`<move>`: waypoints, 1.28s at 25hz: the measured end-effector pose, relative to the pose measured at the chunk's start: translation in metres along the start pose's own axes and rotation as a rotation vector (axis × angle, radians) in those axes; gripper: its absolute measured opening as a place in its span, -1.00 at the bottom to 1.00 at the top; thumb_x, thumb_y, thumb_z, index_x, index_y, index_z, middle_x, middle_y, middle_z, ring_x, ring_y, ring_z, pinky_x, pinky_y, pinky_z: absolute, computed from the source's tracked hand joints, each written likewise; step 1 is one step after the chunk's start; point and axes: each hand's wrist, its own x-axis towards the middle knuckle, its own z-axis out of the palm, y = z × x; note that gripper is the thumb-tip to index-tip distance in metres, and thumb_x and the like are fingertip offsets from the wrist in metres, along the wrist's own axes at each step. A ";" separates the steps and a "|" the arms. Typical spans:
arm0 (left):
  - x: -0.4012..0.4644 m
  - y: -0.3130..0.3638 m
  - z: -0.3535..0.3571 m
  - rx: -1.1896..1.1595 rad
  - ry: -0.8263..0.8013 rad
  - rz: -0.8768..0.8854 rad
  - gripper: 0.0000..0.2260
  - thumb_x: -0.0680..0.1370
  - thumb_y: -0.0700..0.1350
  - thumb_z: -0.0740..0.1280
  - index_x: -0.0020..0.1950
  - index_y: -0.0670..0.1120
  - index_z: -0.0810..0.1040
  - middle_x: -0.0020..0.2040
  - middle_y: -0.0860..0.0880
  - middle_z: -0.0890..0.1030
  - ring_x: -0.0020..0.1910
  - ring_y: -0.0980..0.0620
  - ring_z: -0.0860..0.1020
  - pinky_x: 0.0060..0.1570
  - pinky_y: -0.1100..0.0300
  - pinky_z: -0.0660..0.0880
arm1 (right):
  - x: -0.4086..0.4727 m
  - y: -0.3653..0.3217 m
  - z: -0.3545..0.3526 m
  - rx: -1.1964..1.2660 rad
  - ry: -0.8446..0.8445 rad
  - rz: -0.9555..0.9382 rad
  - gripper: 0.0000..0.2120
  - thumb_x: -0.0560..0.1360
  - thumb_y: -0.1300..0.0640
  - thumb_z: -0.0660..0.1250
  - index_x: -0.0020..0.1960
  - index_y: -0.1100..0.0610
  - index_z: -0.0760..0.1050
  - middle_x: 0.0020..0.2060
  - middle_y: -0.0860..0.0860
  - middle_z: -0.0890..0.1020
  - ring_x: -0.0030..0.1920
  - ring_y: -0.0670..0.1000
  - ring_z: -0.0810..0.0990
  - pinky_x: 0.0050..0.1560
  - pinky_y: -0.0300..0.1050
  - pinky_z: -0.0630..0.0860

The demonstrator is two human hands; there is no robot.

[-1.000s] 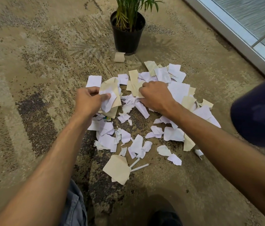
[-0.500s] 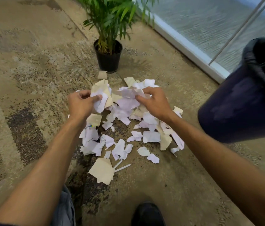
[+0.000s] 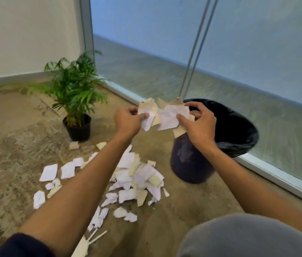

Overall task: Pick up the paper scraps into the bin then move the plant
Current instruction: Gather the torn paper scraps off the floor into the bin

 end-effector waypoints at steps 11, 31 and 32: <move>-0.009 0.046 0.156 0.387 -0.487 0.240 -0.63 0.62 0.04 0.23 0.28 -0.19 0.52 0.19 -0.18 0.61 0.22 -0.16 0.53 0.19 0.05 0.44 | 0.034 0.058 -0.098 -0.347 0.145 0.166 -0.62 0.45 -0.11 0.42 0.21 -0.02 0.50 0.04 -0.08 0.65 0.09 0.00 0.61 0.12 0.00 0.52; -0.112 -0.212 -0.085 0.840 -0.388 -0.018 -0.76 0.55 0.08 0.32 0.01 -0.05 0.66 -0.11 -0.02 0.66 -0.18 0.04 0.56 -0.18 0.13 0.51 | -0.151 0.122 0.045 -0.594 -1.157 0.151 -0.57 0.44 -0.10 0.45 0.27 -0.01 0.53 0.10 -0.04 0.62 -0.01 -0.07 0.56 -0.03 -0.12 0.53; -0.112 -0.218 -0.079 0.868 -0.396 -0.019 -0.71 0.55 0.12 0.29 0.08 -0.05 0.64 -0.09 -0.03 0.64 -0.14 0.01 0.55 -0.16 0.12 0.50 | -0.161 0.127 0.048 -0.578 -1.176 0.170 -0.53 0.42 -0.08 0.48 0.29 -0.01 0.51 0.10 -0.03 0.62 -0.03 -0.09 0.56 -0.07 -0.17 0.52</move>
